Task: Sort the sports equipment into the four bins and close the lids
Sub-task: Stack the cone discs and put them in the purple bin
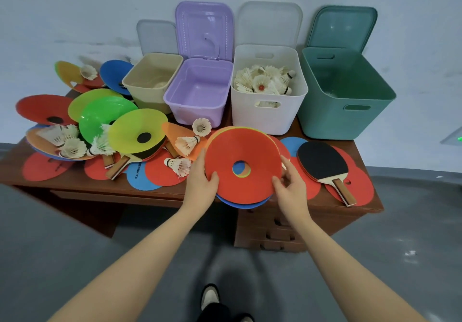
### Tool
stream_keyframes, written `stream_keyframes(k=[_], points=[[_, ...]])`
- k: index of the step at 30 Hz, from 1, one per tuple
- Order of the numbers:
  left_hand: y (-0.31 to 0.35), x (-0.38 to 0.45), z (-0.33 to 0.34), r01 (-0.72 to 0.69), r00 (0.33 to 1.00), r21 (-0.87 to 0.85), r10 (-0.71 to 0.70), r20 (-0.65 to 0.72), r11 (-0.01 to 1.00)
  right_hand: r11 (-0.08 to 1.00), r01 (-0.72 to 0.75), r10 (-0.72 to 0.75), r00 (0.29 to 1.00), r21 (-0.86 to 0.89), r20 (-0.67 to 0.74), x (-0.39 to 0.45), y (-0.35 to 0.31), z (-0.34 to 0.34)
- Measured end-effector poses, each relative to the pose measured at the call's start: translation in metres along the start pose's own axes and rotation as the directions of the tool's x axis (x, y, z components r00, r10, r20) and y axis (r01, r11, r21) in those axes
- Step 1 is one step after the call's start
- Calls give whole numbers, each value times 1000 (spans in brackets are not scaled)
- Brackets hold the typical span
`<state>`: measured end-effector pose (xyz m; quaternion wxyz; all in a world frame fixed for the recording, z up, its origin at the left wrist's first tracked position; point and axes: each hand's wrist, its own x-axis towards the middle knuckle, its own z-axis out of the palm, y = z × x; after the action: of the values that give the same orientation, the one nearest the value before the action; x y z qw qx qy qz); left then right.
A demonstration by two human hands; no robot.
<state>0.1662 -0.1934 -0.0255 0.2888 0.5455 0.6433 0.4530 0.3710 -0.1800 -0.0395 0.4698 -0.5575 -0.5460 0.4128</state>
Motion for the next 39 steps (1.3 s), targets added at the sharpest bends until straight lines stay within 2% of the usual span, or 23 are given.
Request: stream_keyframes(k=[4,7,11,18,24,29,33,35,36,38,39], points=[[28,19,-22,-82,993,1,82,-81,997,989,124,-121,992,-81,47,26,-28,9],[40,38,-41,-145,982,36,148,-121,989,982,162,-158,986,-96,53,49,-51,21],[39,74,-65,-162,977,47,167,-134,986,961,264,-257,963,-84,83,75,-82,45],[30,160,-108,-232,952,123,251,-173,965,934,345,-343,939,-88,34,136,-109,110],[-16,259,-130,-217,971,121,227,-81,969,944,318,-319,948,-88,6,202,-107,177],[-57,336,-134,-136,991,143,132,34,980,942,265,-277,960,-207,-31,253,-94,223],[-73,386,-128,-156,979,119,137,153,981,923,237,-268,962,-304,-62,286,-80,243],[-81,407,-120,-168,973,214,127,194,962,900,209,-250,967,-382,-58,301,-70,247],[-84,414,-116,-174,971,329,107,213,928,879,185,-230,972,-439,-50,308,-63,249],[-87,422,-109,-174,966,565,29,257,807,792,112,-151,988,-600,-14,320,-45,250],[-88,423,-107,-175,959,621,-10,282,764,747,69,-96,995,-662,-4,323,-38,251]])
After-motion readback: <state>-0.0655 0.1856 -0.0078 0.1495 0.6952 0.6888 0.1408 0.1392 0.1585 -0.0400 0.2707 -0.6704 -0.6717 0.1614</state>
